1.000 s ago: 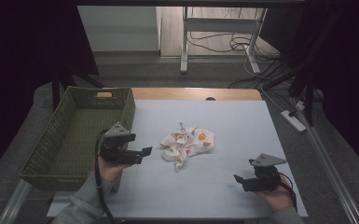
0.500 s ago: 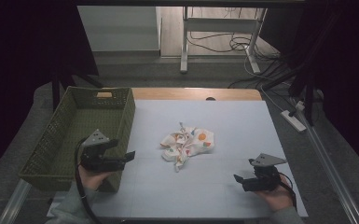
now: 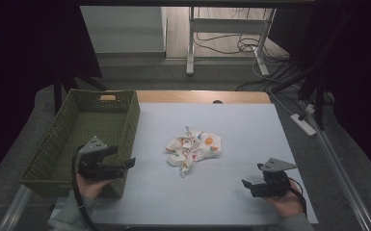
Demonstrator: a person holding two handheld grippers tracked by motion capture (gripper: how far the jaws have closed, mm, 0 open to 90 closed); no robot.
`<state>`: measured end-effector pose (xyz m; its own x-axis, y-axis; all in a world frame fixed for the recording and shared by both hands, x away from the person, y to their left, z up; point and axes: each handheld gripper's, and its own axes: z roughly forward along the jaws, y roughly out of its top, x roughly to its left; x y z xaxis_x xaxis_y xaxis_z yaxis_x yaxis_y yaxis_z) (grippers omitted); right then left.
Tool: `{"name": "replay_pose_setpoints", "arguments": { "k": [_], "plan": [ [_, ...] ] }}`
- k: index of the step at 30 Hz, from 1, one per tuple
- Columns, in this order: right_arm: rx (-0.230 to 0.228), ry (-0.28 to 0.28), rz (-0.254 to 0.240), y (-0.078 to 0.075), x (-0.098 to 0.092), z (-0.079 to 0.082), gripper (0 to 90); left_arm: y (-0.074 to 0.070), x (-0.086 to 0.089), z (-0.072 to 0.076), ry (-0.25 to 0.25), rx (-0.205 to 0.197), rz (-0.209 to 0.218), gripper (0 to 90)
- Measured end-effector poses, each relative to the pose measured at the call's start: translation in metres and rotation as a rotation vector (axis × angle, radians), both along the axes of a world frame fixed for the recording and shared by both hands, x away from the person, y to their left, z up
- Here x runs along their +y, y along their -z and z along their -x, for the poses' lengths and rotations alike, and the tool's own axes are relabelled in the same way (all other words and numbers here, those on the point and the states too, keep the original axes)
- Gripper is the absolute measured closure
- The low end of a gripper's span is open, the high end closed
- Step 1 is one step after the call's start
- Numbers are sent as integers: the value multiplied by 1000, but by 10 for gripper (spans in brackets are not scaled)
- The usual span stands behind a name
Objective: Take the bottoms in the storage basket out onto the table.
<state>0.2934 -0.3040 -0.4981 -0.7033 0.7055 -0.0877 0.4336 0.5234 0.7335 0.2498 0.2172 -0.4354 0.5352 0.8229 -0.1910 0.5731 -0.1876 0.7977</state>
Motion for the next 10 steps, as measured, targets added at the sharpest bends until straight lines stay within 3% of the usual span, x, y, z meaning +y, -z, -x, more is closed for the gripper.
{"name": "replay_pose_setpoints", "arguments": {
  "k": [10],
  "plan": [
    [-2,-1,-5,0,0,0,145,-2,-1,1,2,-9,-2,163]
  ]
}}
